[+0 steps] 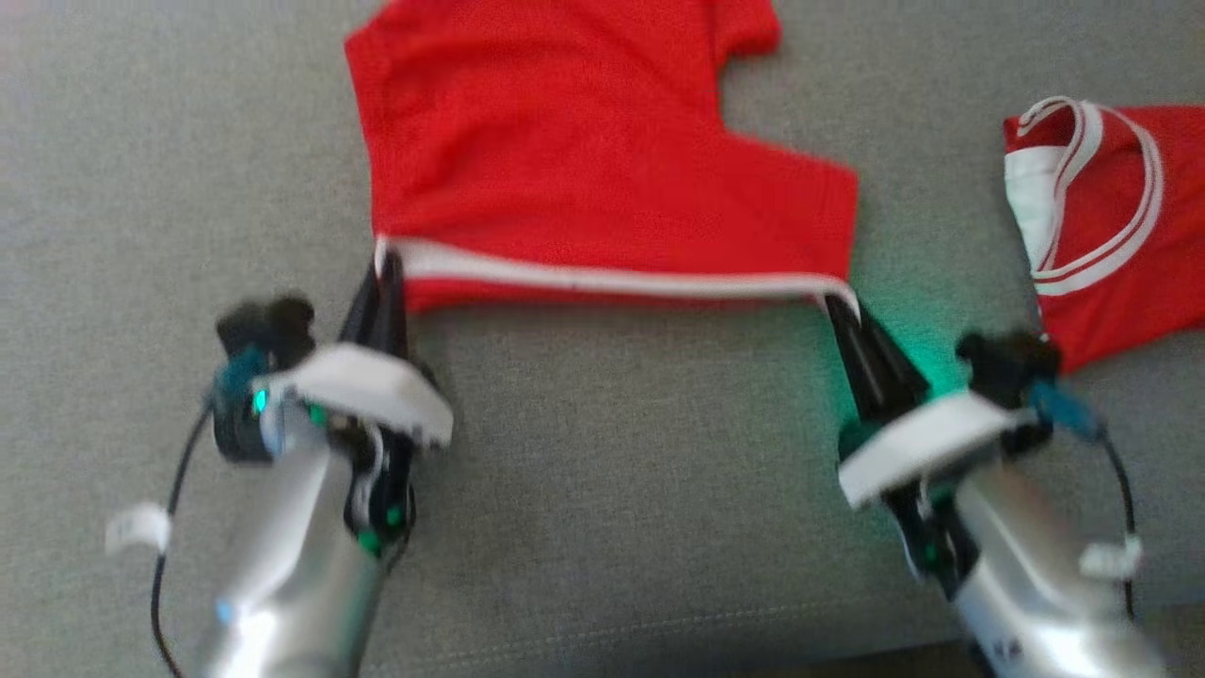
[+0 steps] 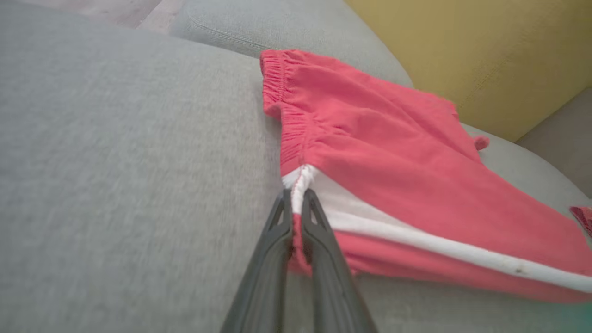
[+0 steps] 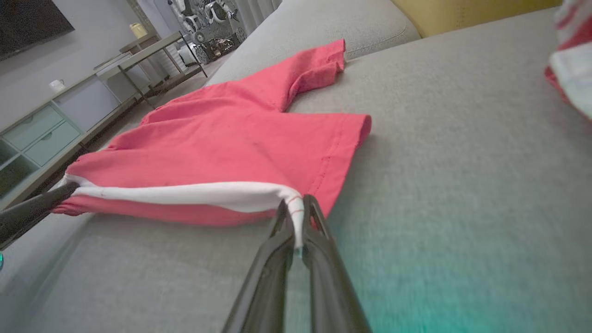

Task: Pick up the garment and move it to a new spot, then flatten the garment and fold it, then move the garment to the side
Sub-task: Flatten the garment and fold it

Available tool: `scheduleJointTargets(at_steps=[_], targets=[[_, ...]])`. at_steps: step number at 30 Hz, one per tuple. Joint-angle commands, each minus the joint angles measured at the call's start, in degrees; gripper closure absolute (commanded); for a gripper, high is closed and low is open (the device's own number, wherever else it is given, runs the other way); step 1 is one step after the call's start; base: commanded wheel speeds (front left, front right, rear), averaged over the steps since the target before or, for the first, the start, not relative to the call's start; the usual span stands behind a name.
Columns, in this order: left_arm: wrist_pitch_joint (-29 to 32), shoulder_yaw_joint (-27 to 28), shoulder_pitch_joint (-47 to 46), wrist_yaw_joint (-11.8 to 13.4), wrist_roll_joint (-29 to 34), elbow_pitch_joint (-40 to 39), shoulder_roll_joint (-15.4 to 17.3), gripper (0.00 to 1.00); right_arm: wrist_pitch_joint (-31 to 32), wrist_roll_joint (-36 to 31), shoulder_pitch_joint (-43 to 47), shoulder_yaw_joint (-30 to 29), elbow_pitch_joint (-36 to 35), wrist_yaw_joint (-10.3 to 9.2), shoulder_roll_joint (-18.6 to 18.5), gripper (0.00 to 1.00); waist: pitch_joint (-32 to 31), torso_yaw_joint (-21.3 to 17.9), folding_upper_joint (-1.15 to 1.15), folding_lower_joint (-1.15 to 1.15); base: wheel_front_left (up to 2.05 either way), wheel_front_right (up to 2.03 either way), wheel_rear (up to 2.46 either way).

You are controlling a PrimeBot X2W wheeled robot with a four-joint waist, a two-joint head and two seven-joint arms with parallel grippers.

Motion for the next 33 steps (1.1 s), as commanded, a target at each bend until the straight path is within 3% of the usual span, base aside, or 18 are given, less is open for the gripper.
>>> scheduleJointTargets(at_steps=[1, 7, 20, 26, 33], targets=[[-0.71, 2.01, 0.88, -0.03, 0.46, -2.78, 1.66, 1.0, -0.67, -0.46, 2.25, -0.2, -2.7, -0.05, -0.25, 1.0, -1.43, 0.25, 0.0, 0.0, 0.0, 0.0, 0.0], [-0.71, 1.91, 13.23, 0.34, 1.53, -12.45, 1.45, 1.0, 0.18, -4.11, 16.7, -6.46, -13.0, -0.05, 0.04, 1.0, -5.27, 1.11, 0.0, 0.0, 0.0, 0.0, 0.0], [4.04, 2.43, 32.04, 6.02, -0.48, -28.28, 2.3, 1.0, 12.31, -11.61, 39.34, -16.99, -33.99, -0.05, 3.9, 1.0, -11.19, 0.95, 0.0, 0.0, 0.0, 0.0, 0.0], [6.18, 2.37, 34.19, 7.54, -0.68, -33.18, 2.76, 1.0, 15.97, -12.74, 41.1, -19.82, -38.69, -0.05, 5.05, 1.0, -11.6, 0.72, 0.0, 0.0, 0.0, 0.0, 0.0], [8.44, 2.42, 28.63, 6.28, -0.92, -34.18, 4.2, 1.0, 17.05, -12.99, 31.6, -21.48, -36.37, -0.05, 3.58, 1.0, -10.07, 0.67, 0.0, 0.0, 0.0, 0.0, 0.0]])
